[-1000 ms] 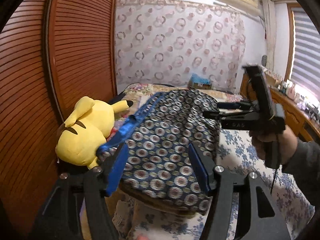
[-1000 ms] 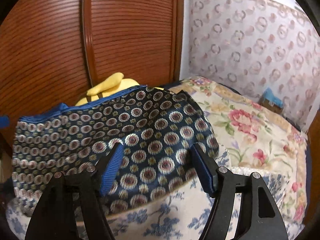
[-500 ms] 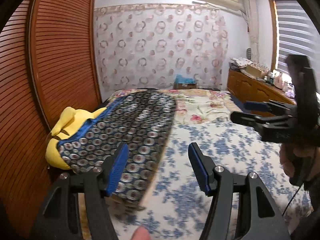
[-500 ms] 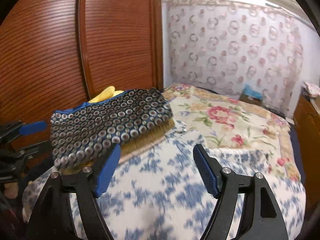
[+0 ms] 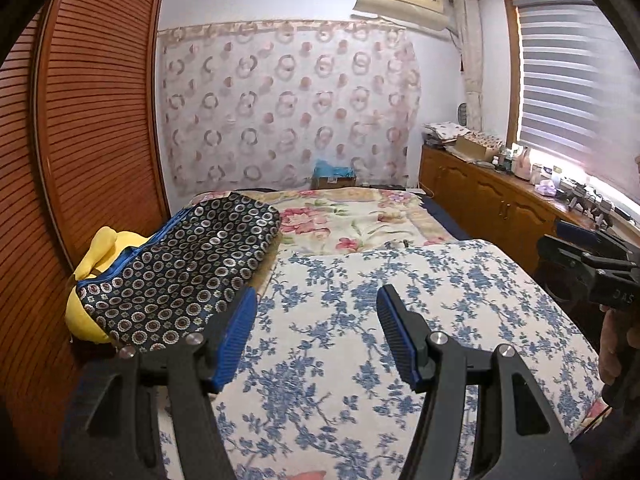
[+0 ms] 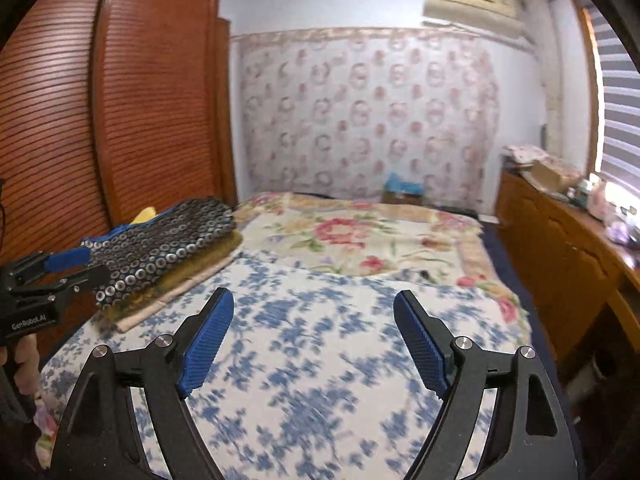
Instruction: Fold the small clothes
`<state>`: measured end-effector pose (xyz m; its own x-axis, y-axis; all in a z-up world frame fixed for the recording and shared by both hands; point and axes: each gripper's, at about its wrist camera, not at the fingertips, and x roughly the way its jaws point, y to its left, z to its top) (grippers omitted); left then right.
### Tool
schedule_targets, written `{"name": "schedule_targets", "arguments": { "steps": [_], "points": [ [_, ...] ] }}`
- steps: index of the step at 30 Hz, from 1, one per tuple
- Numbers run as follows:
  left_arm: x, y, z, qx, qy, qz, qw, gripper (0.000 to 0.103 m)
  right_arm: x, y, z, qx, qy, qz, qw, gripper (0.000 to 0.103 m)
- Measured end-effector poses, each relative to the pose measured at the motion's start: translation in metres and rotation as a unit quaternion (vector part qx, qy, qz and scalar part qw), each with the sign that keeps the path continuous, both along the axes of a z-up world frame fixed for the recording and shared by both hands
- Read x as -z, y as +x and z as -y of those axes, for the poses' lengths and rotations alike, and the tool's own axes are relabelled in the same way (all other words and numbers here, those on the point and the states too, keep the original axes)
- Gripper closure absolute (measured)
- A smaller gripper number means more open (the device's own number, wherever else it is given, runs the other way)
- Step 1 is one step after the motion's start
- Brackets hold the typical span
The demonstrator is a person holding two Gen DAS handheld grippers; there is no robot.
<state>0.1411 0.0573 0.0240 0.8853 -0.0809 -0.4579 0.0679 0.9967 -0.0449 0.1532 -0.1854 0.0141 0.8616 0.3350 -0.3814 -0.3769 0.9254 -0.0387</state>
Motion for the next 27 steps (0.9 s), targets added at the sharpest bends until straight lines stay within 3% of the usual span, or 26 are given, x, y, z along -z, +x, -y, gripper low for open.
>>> {"name": "schedule_targets", "arguments": {
  "steps": [9,27],
  "points": [
    [-0.012,-0.013,0.015,0.008,0.003,0.010,0.9999,0.041,0.004,-0.024,0.032,0.042,0.010,0.012,0.999,0.019],
    [-0.016,-0.022,0.021,0.010,0.002,0.016,0.9998,0.041,0.004,-0.034,0.044,0.057,0.018,0.019,0.998,0.019]
  ]
}}
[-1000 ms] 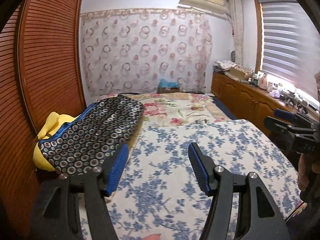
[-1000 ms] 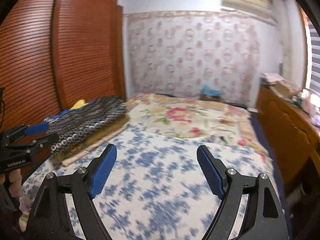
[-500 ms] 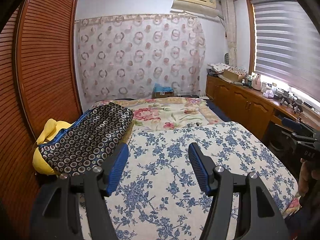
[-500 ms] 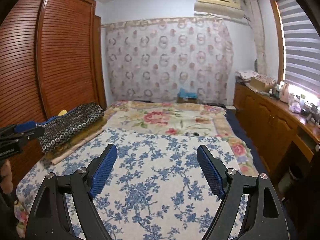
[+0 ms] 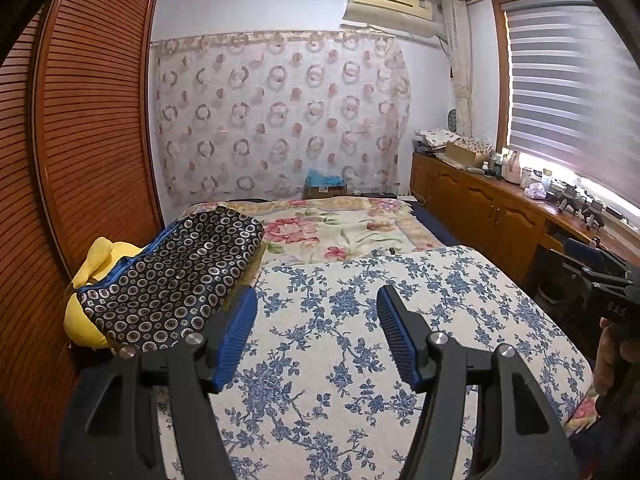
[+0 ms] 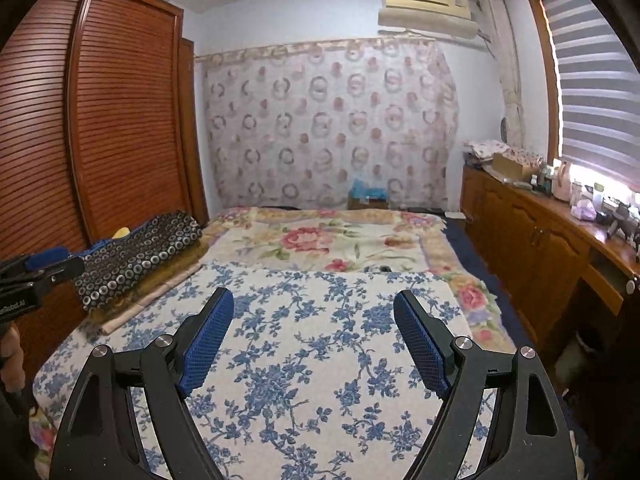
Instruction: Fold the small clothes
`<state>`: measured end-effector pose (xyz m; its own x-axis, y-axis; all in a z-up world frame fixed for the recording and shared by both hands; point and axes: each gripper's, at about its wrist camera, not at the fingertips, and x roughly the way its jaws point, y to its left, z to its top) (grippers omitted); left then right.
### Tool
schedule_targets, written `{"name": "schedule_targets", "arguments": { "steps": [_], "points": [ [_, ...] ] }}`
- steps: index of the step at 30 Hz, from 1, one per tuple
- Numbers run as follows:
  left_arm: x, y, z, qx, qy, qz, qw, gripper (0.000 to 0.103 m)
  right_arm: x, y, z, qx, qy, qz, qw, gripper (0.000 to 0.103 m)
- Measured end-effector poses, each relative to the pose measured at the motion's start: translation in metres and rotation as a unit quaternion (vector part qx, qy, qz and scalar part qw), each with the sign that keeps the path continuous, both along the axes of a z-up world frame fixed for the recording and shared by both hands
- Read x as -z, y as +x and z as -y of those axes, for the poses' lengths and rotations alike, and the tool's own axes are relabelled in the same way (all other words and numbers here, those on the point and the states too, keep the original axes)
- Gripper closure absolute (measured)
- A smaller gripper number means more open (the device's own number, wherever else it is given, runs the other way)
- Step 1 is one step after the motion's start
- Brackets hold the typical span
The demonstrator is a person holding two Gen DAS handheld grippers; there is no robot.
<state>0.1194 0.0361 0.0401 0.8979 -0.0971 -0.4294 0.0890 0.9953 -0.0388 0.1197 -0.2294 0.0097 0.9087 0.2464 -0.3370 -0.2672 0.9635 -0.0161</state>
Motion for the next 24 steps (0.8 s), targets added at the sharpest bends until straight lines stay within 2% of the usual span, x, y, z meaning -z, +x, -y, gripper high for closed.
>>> {"name": "schedule_targets", "arguments": {
  "steps": [24],
  "points": [
    [-0.0031,-0.0013,0.0032,0.001,-0.002,0.003,1.0000,0.041,0.0027,-0.0012,0.0005,0.003,0.003,-0.002,1.000,0.019]
  ]
}}
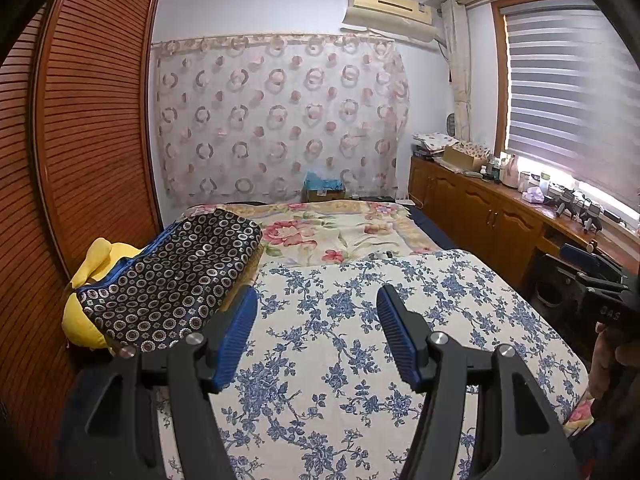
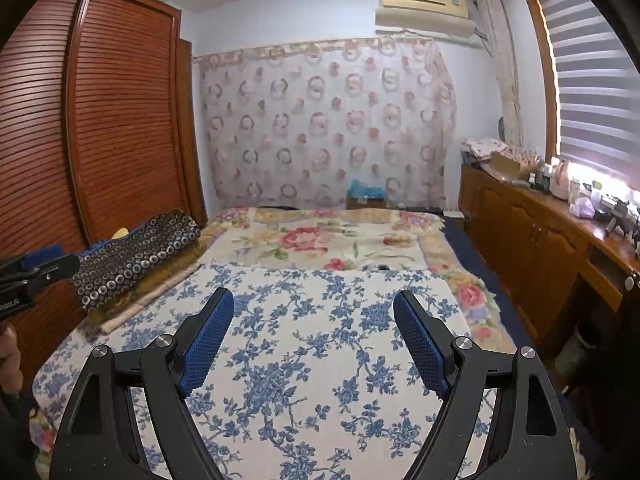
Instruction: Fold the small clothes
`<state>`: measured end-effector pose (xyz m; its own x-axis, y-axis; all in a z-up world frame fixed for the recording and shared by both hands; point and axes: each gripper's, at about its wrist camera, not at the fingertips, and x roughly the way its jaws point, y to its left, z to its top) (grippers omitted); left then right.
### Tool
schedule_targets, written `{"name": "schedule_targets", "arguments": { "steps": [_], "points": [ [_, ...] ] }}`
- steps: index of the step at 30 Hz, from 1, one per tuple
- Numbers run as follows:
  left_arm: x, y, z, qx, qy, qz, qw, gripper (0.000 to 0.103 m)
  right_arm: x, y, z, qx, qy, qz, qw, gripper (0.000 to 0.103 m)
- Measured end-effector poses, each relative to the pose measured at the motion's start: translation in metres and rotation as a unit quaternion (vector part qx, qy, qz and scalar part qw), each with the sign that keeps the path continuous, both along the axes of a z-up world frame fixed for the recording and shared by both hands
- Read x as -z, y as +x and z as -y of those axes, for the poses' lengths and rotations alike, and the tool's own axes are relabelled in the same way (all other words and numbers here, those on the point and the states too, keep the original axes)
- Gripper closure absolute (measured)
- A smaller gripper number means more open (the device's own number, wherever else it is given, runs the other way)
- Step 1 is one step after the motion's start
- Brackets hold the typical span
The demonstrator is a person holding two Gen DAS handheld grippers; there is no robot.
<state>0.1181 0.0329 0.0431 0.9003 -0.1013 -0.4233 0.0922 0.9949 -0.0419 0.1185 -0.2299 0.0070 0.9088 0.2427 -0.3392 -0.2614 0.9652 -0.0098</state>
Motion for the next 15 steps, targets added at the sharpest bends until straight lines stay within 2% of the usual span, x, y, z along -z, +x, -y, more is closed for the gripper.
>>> {"name": "schedule_targets", "arguments": {
  "steps": [15],
  "points": [
    [0.0004,-0.0001,0.0001,0.000,0.000,0.000,1.0000,0.041,-0.0025,-0.0016,-0.0020,0.000,0.001,0.002,1.000,0.019]
  ]
}}
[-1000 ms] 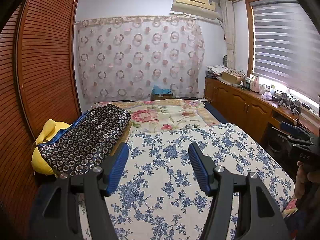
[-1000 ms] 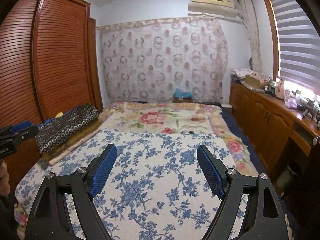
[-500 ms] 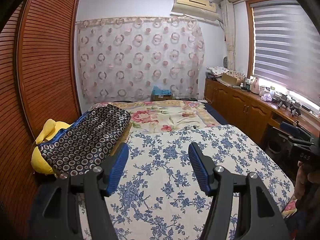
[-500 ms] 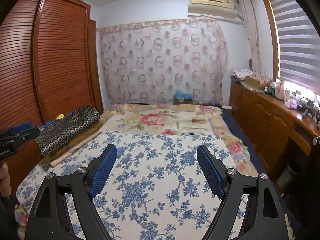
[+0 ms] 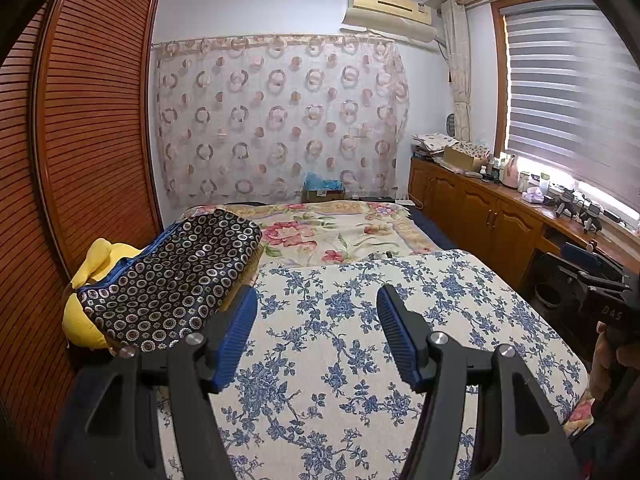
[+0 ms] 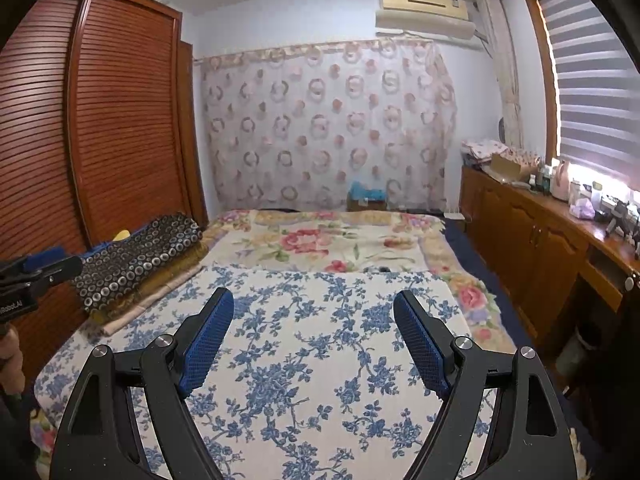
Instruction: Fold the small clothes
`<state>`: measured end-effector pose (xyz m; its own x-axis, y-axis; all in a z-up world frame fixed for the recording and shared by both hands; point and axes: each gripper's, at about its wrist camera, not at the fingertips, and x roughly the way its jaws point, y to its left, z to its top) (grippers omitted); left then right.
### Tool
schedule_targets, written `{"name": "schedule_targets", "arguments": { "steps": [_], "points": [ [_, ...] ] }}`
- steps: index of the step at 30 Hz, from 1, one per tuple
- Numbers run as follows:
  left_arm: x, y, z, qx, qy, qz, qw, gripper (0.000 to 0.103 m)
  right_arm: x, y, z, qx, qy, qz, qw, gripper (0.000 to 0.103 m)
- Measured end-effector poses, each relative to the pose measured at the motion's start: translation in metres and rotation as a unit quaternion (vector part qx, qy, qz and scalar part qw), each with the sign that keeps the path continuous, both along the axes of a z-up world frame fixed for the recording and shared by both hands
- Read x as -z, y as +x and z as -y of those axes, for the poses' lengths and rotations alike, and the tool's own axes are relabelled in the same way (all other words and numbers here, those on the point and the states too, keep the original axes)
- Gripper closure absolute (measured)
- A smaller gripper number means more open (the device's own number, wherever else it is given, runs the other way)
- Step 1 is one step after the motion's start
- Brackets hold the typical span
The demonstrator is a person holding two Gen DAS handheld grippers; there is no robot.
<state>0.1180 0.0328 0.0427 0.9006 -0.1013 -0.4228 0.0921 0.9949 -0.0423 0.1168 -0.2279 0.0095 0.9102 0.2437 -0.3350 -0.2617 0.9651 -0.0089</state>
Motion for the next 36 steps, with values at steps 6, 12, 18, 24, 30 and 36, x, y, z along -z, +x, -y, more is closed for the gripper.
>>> {"name": "schedule_targets", "arguments": {
  "steps": [6,12,18,24,30,36],
  "points": [
    [0.0003,0.0001,0.0002,0.000,0.000,0.000,1.0000,0.041,0.0001,-0.0001,-0.0005,0.000,0.000,0.001,1.000,0.019],
    [0.0008,-0.0002,-0.0002,0.000,0.000,0.000,1.0000,0.041,0.0012,0.0001,-0.0001,0.000,0.000,0.001,1.000,0.019],
    [0.0010,-0.0003,-0.0001,0.000,0.000,0.000,1.0000,0.041,0.0016,0.0001,-0.0001,0.000,0.000,0.001,1.000,0.019],
    [0.0013,-0.0004,-0.0002,0.000,0.000,0.001,1.0000,0.041,0.0003,0.0006,-0.0022,0.001,0.000,0.002,1.000,0.019],
    [0.0016,-0.0005,-0.0003,0.000,-0.001,0.001,1.0000,0.041,-0.0007,0.0018,-0.0027,0.001,0.001,0.002,1.000,0.019],
    [0.0022,-0.0005,-0.0006,0.000,-0.001,0.001,1.0000,0.041,0.0000,0.0018,-0.0027,0.001,0.001,0.002,1.000,0.019]
  ]
}}
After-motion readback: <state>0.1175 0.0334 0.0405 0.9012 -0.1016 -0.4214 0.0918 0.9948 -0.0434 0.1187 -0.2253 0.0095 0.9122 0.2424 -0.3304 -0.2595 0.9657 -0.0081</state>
